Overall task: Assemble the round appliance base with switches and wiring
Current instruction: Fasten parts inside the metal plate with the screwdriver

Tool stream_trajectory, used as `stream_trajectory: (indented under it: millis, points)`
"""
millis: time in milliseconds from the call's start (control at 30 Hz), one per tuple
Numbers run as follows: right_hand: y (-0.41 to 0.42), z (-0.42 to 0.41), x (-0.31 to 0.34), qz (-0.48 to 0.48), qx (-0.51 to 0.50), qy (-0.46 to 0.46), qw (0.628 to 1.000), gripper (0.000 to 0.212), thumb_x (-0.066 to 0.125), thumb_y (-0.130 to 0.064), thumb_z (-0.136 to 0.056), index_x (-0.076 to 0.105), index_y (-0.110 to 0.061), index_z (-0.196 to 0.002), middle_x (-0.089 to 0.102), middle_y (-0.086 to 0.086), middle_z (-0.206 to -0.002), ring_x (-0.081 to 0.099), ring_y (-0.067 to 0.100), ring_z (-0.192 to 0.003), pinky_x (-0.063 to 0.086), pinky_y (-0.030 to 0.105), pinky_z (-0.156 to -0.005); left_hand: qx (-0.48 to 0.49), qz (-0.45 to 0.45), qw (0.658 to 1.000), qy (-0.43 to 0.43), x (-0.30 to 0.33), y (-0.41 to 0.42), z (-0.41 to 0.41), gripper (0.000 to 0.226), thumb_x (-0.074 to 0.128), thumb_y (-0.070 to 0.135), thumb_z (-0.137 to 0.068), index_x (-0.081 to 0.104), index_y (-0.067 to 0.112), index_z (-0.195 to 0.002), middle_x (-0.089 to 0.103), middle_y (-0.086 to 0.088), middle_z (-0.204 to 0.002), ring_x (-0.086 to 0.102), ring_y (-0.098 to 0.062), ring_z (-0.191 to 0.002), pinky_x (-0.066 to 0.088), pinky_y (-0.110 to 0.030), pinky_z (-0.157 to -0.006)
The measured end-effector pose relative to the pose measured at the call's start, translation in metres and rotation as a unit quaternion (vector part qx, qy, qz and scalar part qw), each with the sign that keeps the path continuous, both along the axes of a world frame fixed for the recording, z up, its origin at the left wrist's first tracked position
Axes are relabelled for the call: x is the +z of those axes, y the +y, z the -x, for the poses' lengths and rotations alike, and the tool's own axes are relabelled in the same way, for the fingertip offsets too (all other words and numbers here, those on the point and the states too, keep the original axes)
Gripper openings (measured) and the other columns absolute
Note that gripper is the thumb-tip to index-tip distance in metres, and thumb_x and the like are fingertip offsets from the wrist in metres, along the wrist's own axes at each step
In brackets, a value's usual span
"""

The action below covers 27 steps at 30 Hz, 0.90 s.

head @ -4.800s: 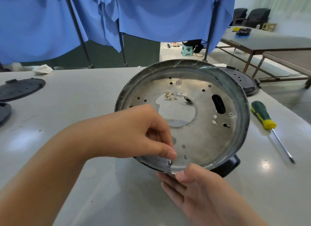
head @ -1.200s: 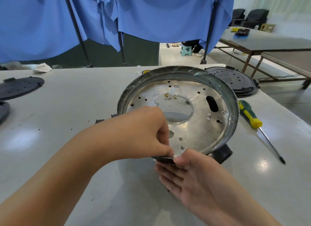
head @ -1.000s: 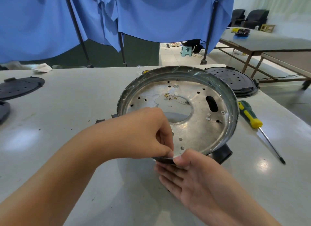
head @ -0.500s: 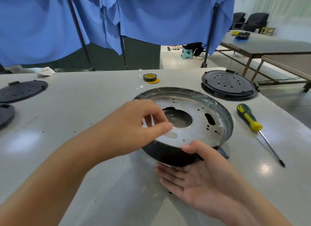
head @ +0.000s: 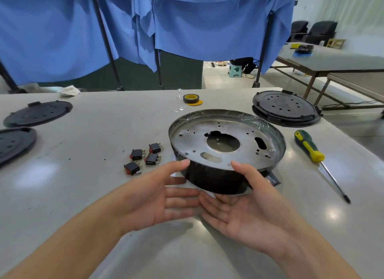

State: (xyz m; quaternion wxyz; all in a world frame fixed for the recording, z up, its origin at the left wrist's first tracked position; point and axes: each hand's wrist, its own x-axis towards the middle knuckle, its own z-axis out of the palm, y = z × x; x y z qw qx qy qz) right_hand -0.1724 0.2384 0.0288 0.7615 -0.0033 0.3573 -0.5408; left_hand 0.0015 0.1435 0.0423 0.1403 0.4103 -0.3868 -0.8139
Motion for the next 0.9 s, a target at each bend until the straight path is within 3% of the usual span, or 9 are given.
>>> stream_trajectory:
  millis: [100, 200, 333, 467, 667, 767, 900]
  points:
    - [0.002, 0.003, 0.001, -0.006, -0.007, -0.010, 1.000, 0.073, 0.083, -0.038, -0.049, 0.066, 0.005, -0.106, 0.069, 0.013, -0.101, 0.063, 0.026, -0.108, 0.039, 0.043, -0.105, 0.015, 0.008, 1.000, -0.020, -0.004, -0.005, 0.008, 0.090, 0.083, 0.046, -0.057, 0.055, -0.001, -0.128, 0.068, -0.019, -0.112, 0.069, -0.030, -0.100, 0.059, -0.042, -0.083]
    - [0.004, 0.003, 0.001, 0.000, -0.014, -0.024, 1.000, 0.077, 0.082, -0.038, -0.051, 0.061, 0.003, -0.112, 0.065, 0.006, -0.087, 0.067, 0.021, -0.090, 0.046, 0.040, -0.098, -0.030, -0.027, 0.999, 0.024, -0.005, -0.005, 0.015, 0.081, 0.081, 0.047, -0.065, 0.055, 0.001, -0.127, 0.067, -0.022, -0.118, 0.068, -0.032, -0.105, 0.057, -0.041, -0.087]
    - [0.005, 0.001, -0.002, 0.008, -0.024, -0.035, 0.999, 0.073, 0.081, -0.036, -0.057, 0.059, -0.005, -0.119, 0.058, 0.001, -0.075, 0.065, 0.017, -0.069, 0.048, 0.035, -0.093, -0.043, -0.052, 0.996, 0.063, -0.010, -0.002, 0.021, 0.088, 0.087, 0.045, -0.061, 0.054, 0.002, -0.130, 0.067, -0.021, -0.117, 0.069, -0.030, -0.101, 0.057, -0.039, -0.083]
    - [0.009, 0.001, -0.003, 0.015, -0.035, -0.017, 0.999, 0.060, 0.079, -0.034, -0.060, 0.063, -0.004, -0.109, 0.057, 0.002, -0.073, 0.063, 0.016, -0.066, 0.047, 0.033, -0.094, -0.012, -0.039, 0.996, 0.076, -0.015, 0.003, 0.028, 0.089, 0.091, 0.043, -0.054, 0.055, 0.004, -0.127, 0.069, -0.024, -0.112, 0.070, -0.031, -0.101, 0.058, -0.037, -0.083]
    - [0.016, 0.006, -0.001, 0.026, -0.030, 0.018, 0.999, 0.052, 0.075, -0.017, -0.061, 0.063, 0.001, -0.108, 0.061, 0.003, -0.076, 0.063, 0.017, -0.067, 0.051, 0.034, -0.087, 0.022, -0.057, 0.996, 0.071, -0.016, 0.003, 0.029, 0.079, 0.083, 0.034, -0.064, 0.051, 0.000, -0.128, 0.067, -0.028, -0.112, 0.068, -0.035, -0.103, 0.053, -0.039, -0.092]
    - [0.022, 0.015, 0.000, 0.022, -0.006, 0.055, 0.998, 0.034, 0.071, -0.011, -0.064, 0.064, -0.002, -0.095, 0.064, 0.007, -0.078, 0.065, 0.020, -0.066, 0.058, 0.035, -0.079, 0.026, -0.061, 0.996, 0.064, -0.016, 0.002, 0.030, 0.078, 0.081, 0.031, -0.062, 0.052, 0.000, -0.127, 0.067, -0.029, -0.111, 0.069, -0.037, -0.101, 0.052, -0.040, -0.092]
    - [0.037, 0.040, 0.004, 0.018, 0.097, 0.220, 0.971, 0.045, 0.074, -0.015, -0.061, 0.070, 0.006, -0.100, 0.069, 0.016, -0.078, 0.068, 0.023, -0.061, 0.059, 0.031, -0.060, 0.044, -0.078, 0.993, 0.075, -0.014, -0.002, 0.028, 0.081, 0.083, 0.024, -0.059, 0.049, 0.001, -0.129, 0.065, -0.032, -0.111, 0.068, -0.043, -0.100, 0.053, -0.044, -0.089]
